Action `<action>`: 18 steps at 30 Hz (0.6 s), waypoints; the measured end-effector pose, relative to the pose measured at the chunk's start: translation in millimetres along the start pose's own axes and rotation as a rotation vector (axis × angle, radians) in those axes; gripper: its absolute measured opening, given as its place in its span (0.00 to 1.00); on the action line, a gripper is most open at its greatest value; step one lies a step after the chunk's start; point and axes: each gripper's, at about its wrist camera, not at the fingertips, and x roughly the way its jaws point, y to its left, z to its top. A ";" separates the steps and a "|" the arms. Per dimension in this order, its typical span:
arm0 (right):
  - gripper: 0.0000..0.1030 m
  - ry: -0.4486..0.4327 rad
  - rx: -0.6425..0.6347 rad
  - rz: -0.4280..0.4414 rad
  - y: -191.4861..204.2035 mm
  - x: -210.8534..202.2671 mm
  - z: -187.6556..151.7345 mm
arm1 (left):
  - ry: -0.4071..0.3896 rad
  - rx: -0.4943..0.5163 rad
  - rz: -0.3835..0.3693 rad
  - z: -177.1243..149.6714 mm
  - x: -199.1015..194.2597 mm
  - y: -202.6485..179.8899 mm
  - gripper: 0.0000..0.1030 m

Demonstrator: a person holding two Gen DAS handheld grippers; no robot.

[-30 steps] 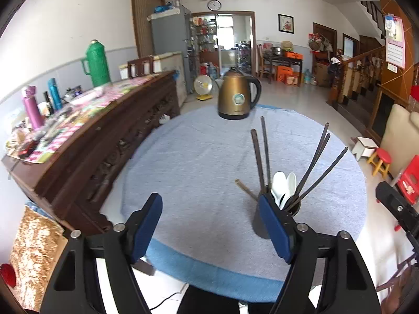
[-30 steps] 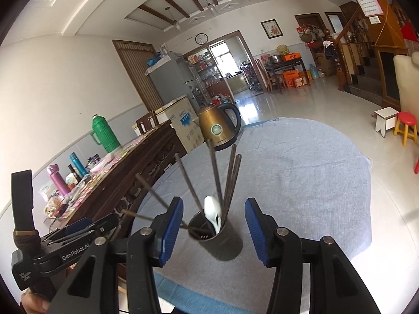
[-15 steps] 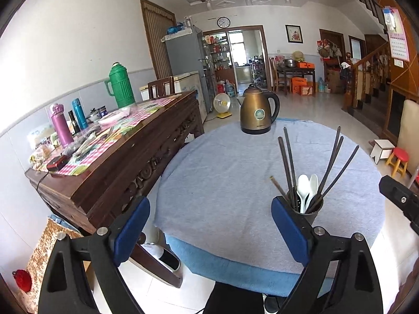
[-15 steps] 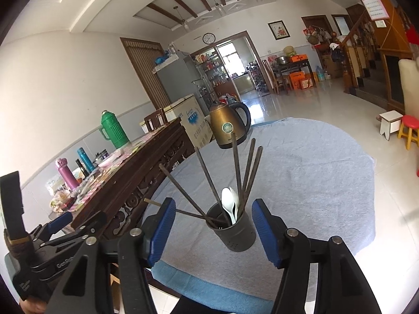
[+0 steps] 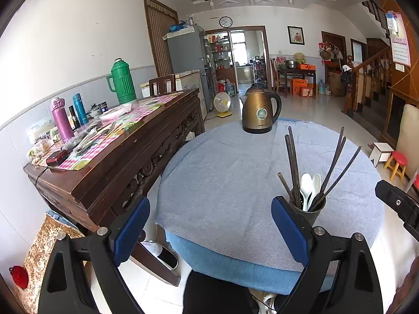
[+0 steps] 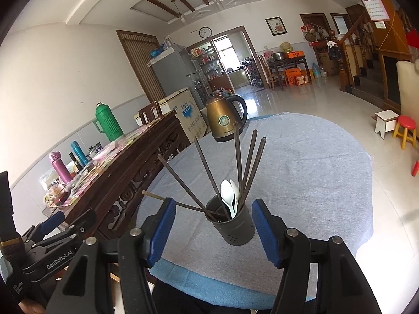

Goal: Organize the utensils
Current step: 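Pull both open tools back from the mesh cup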

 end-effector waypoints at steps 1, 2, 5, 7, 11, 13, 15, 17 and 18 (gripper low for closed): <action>0.63 0.000 0.001 0.000 -0.5 0.2 0.3 | -0.001 0.000 0.000 0.6 0.4 0.3 0.91; 0.63 0.000 0.002 -0.003 -1.6 0.5 0.5 | -0.004 -0.001 0.001 1.1 0.4 0.7 0.91; 0.63 -0.002 0.007 -0.011 -5.8 1.5 1.4 | -0.007 -0.007 -0.003 1.0 1.7 3.3 0.91; 0.63 -0.005 0.014 -0.015 -10.8 1.7 2.6 | -0.012 -0.004 -0.002 0.6 2.6 4.0 0.91; 0.63 -0.027 0.029 -0.034 -22.3 -1.1 6.1 | -0.041 0.009 -0.002 1.3 2.1 2.3 0.91; 0.63 -0.036 0.040 -0.046 -29.9 -2.2 7.2 | -0.058 0.008 -0.008 0.8 1.8 2.3 0.91; 0.63 -0.035 0.049 -0.059 -36.9 -1.8 7.6 | -0.079 0.010 -0.011 1.0 1.4 1.7 0.91; 0.63 -0.033 0.063 -0.068 -43.8 -1.0 7.5 | -0.104 0.009 -0.015 2.0 -0.9 1.5 0.91; 0.63 -0.033 0.069 -0.069 -46.4 -0.5 7.7 | -0.117 0.010 -0.020 2.8 -2.0 1.1 0.91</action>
